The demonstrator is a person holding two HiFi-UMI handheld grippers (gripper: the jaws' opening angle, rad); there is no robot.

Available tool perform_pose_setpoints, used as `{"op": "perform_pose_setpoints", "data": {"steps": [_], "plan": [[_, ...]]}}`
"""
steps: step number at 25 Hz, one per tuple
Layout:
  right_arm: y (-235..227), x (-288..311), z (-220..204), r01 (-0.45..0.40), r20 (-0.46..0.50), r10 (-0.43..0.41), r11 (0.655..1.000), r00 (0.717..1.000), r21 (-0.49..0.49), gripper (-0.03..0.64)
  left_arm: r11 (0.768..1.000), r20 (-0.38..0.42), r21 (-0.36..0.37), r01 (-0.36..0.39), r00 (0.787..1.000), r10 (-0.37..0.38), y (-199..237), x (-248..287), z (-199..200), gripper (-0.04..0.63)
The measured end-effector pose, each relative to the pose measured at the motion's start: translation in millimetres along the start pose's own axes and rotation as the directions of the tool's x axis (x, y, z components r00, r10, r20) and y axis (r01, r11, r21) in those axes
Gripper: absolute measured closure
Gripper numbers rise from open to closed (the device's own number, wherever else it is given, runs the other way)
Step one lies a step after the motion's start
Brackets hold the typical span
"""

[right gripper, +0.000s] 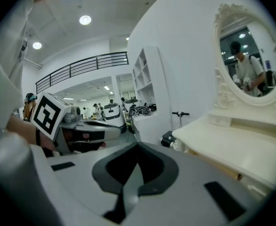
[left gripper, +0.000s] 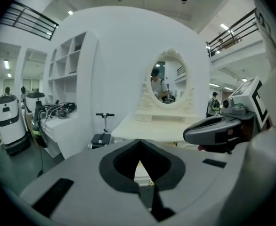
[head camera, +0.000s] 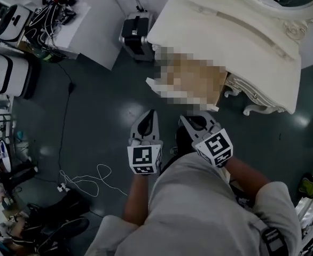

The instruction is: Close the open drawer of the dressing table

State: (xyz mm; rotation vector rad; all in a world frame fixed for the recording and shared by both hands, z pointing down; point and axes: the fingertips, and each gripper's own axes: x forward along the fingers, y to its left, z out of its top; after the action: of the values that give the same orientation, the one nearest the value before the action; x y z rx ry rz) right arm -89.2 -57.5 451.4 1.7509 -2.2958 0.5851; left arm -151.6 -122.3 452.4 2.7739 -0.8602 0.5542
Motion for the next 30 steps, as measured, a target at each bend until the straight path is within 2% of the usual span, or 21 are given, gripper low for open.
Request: {"op": "perform_pose_setpoints", "data": {"steps": [7,10,14,17,20,24,26,29,30], "plan": [[-67.8,12.0,-29.2,0.086,-0.059,-0.08,0.99,0.995,0.111,0.601,0.986,-0.138,0.084,0.142,0.982,-0.13,8.6,72.1,-12.8,0.591],[-87.5,12.3,-41.3,0.109,-0.08,-0.098,0.983,0.992,0.146,0.601,0.966,-0.204,0.158,0.205,0.964,-0.171,9.9,97.9,-25.8,0.591],[-111.0,5.9,-63.2,0.151,-0.131,-0.123,0.96,0.984,0.234,0.601,0.94,-0.283,0.244,0.239,0.944,-0.167,17.9,124.5,-36.5,0.591],[-121.7,1.6,-78.1,0.19,-0.161,-0.147,0.937,0.976,0.292,0.601,0.932,-0.329,0.236,0.275,0.925,-0.19,26.9,136.1,-42.8,0.591],[-134.2,-2.8,-94.5,0.249,-0.195,-0.191,0.907,0.962,0.34,0.601,0.91,-0.378,0.252,0.33,0.899,-0.222,38.0,148.5,-52.6,0.591],[-153.1,-12.8,-115.7,0.355,-0.258,-0.272,0.855,0.927,0.377,0.601,0.891,-0.433,0.223,0.395,0.859,-0.273,55.1,173.4,-65.1,0.591],[-155.0,-15.6,-124.5,0.413,-0.29,-0.318,0.83,0.903,0.376,0.601,0.858,-0.483,0.234,0.457,0.821,-0.305,64.7,182.5,-74.7,0.591],[-156.8,-25.0,-137.2,0.484,-0.328,-0.37,0.774,0.869,0.407,0.601,0.774,-0.556,0.292,0.562,0.758,-0.341,71.7,194.5,-89.0,0.591],[-158.7,-29.5,-142.7,0.503,-0.338,-0.382,0.747,0.86,0.434,0.601,0.752,-0.57,0.298,0.588,0.742,-0.354,71.8,199.3,-92.3,0.591]]}}
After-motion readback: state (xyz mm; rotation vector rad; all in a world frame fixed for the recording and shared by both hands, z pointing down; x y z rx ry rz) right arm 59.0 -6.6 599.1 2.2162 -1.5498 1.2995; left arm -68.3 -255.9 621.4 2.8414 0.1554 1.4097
